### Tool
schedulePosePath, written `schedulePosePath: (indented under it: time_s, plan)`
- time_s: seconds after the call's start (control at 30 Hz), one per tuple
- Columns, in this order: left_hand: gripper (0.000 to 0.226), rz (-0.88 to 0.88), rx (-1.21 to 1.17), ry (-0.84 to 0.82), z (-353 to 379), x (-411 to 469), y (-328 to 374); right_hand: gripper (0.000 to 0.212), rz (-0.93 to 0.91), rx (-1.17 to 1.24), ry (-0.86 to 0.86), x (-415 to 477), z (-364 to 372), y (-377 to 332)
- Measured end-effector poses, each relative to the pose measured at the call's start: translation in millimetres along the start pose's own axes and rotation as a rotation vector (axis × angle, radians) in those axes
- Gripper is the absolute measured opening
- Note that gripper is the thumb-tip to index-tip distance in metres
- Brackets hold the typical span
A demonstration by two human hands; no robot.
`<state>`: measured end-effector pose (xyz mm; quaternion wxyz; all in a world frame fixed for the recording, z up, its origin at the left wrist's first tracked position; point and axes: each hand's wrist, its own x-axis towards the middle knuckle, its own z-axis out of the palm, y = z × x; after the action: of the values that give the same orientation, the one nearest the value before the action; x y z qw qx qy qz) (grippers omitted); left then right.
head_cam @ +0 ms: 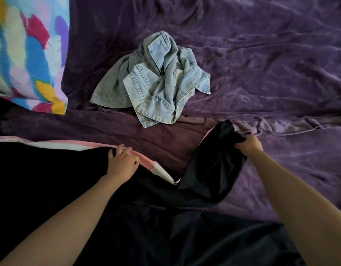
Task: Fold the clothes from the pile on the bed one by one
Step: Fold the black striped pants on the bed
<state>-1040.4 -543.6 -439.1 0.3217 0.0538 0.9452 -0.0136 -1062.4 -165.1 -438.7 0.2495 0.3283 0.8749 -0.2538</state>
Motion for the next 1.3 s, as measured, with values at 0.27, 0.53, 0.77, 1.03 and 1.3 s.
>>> schedulePosePath:
  time_s: [0.27, 0.53, 0.77, 1.03, 1.3]
  plan:
    - [0.017, -0.115, -0.408, 0.494, -42.1, 6.1, 47.8, 0.016, 0.192, 0.448, 0.382, -29.1, -63.5, 125.8]
    - [0.072, -0.149, -0.171, 0.27, -7.9, -11.4, 84.4, 0.012, 0.355, 0.825, 0.078, -54.9, -33.7, 168.6]
    - [0.069, -0.292, -0.092, 0.017, 52.3, -69.2, 55.6, 0.025, 0.333, 0.833, 0.362, -61.5, -37.2, 170.7]
    - [0.062, -0.278, -0.087, -0.16, 75.1, -111.7, 15.0, 0.053, 0.378, 0.277, 0.208, -64.4, -36.2, 144.0]
    - [0.059, -0.285, -0.175, 0.09, 56.2, -132.5, -40.2, 0.057, -0.225, -0.218, 0.12, -104.4, 16.9, 18.5]
